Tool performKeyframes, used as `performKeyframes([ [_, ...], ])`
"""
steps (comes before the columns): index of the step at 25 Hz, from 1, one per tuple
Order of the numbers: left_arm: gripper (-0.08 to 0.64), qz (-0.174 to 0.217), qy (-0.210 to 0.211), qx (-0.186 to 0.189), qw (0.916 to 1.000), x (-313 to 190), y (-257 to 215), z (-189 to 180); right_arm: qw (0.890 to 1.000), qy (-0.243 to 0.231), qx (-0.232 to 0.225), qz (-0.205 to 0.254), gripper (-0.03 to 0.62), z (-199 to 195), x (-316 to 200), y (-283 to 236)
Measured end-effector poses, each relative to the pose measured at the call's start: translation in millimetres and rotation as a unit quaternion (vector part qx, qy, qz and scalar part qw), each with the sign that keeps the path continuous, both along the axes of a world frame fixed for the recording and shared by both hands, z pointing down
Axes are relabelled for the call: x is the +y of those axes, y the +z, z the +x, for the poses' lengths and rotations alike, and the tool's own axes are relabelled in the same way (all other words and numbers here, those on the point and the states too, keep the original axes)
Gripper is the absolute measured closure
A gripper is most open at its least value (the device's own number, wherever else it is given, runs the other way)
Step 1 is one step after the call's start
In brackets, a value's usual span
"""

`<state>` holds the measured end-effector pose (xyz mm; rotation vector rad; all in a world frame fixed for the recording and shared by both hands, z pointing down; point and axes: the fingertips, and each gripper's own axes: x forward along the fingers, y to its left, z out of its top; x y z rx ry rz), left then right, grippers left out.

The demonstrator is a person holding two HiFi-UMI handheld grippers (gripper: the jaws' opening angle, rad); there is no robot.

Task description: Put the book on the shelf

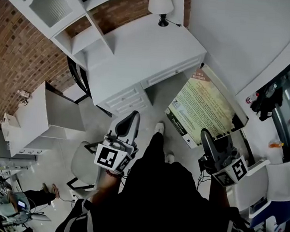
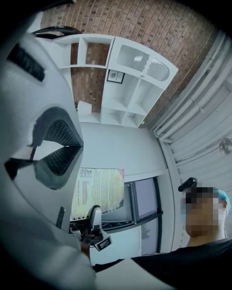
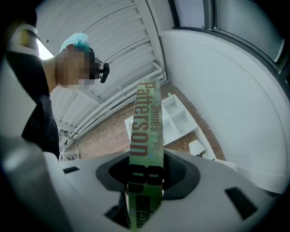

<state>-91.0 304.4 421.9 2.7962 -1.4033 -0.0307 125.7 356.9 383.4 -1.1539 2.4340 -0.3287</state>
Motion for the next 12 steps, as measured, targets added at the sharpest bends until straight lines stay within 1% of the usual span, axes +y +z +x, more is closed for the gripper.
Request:
performKeyframes([
  [2, 0.541, 0.000, 0.001, 0.002, 1.0000, -4.2, 4.1, 1.2, 1.000, -0.002, -0.002, -0.003, 0.430, -0.3, -2.8, 1.9],
  [6, 0.541, -0.008, 0.003, 0.003, 1.0000, -18.5, 8.4, 4.5, 1.000, 0.000, 0.011, -0.007, 0.430, 0.2, -10.4, 5.3],
  [9, 0.541, -0.010, 0.010, 0.010, 0.9999, -33.7, 8.3, 7.3, 1.000, 0.006, 0.013, -0.013, 0.430, 1.6, -24.3, 4.6],
  [12, 0.541, -0.010, 0.010, 0.006, 0.9999, -51.9, 7.9, 5.7, 1.000, 0.005, 0.014, -0.017, 0.430, 0.9, -43.5, 8.7],
])
